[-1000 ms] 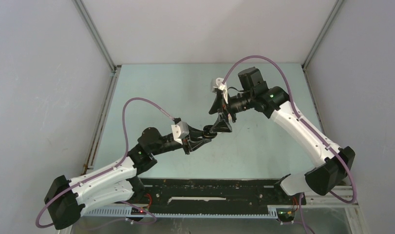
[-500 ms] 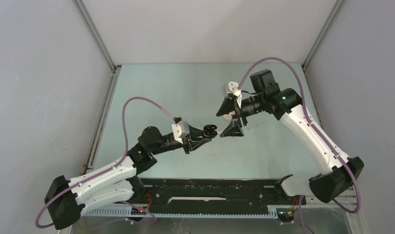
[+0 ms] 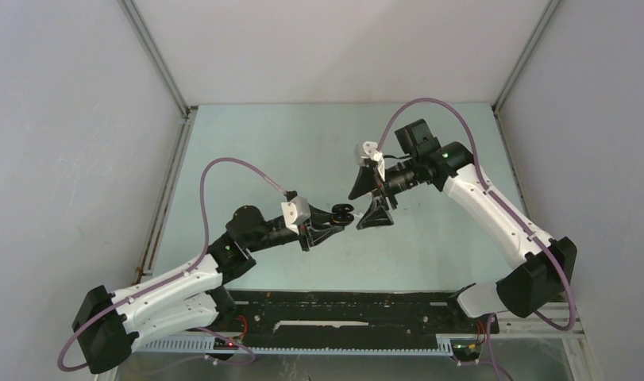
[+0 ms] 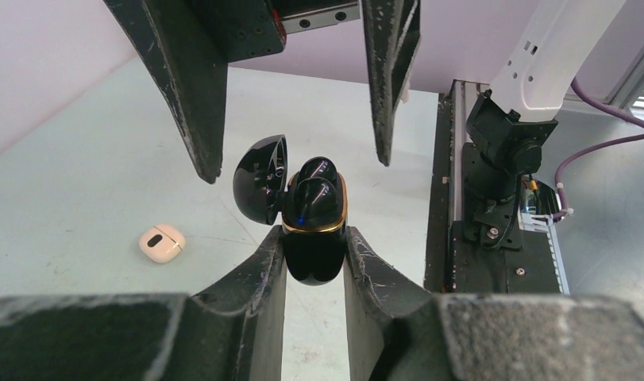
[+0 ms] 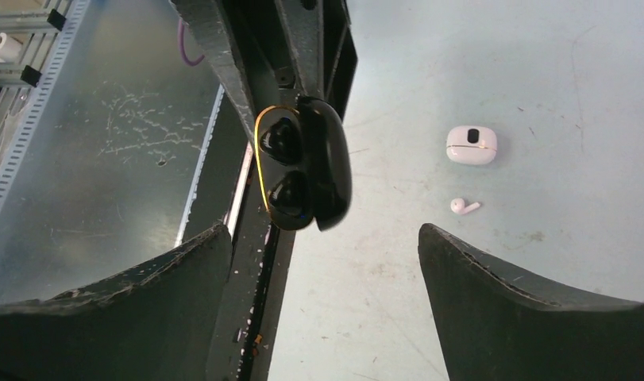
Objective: Insert the wireless bluetooth earbuds into the charging case
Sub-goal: Place the earbud in the charging case, then close the charging case.
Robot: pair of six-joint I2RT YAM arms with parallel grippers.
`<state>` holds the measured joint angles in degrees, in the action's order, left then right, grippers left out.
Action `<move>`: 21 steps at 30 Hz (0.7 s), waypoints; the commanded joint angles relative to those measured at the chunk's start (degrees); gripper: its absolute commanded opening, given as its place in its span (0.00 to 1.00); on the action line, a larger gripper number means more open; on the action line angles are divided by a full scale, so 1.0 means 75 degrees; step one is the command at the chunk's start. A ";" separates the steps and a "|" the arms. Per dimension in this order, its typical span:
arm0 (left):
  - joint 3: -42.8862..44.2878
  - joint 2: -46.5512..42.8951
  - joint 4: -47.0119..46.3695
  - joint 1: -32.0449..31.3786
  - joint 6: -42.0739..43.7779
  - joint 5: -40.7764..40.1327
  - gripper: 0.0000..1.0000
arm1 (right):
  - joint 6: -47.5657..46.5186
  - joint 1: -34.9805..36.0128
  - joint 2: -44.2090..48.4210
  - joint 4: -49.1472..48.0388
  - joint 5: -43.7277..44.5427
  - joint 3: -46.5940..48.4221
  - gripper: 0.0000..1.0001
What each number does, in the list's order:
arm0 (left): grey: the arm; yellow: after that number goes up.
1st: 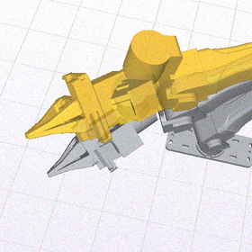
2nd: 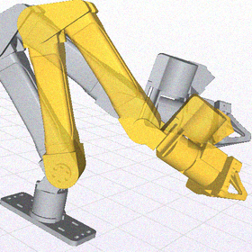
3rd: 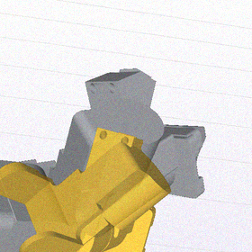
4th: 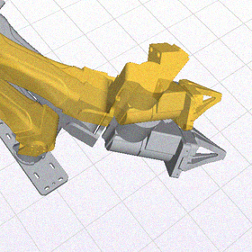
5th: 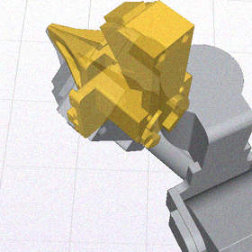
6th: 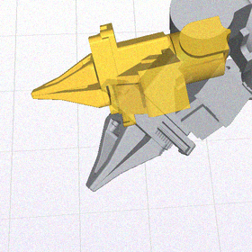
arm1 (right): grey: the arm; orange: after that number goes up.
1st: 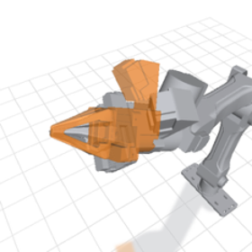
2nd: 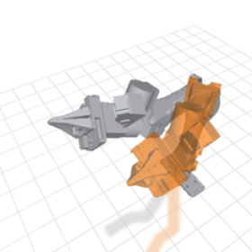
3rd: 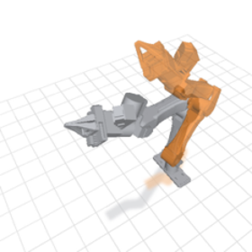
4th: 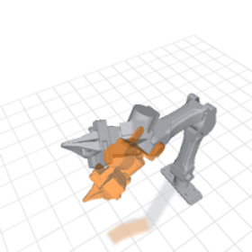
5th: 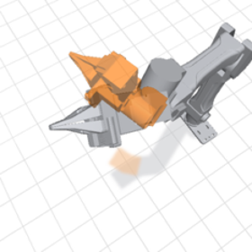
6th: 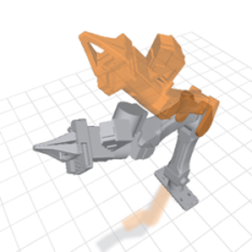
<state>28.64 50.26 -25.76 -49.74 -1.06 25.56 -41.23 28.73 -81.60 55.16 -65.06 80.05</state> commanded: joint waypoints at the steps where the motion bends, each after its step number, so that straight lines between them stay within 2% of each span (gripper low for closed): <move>1: 0.0423 0.0040 -0.0152 -0.0013 -0.0003 -0.0145 0.00 | -0.0190 0.0313 0.0024 -0.0059 0.0086 0.0038 0.89; 13: 0.0575 0.0218 0.0087 0.0142 -0.0396 -0.0862 0.00 | -0.0530 0.0339 0.0587 0.0212 0.0063 0.0037 0.88; 21: 0.0778 0.0502 0.0364 0.0240 -0.0550 -0.1030 0.00 | -0.0920 -0.0437 0.1108 0.0561 -0.0612 0.0041 0.88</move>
<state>31.70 53.12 -22.81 -48.29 -3.70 18.68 -45.32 27.70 -75.29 57.39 -65.41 80.05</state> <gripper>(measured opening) 0.298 0.879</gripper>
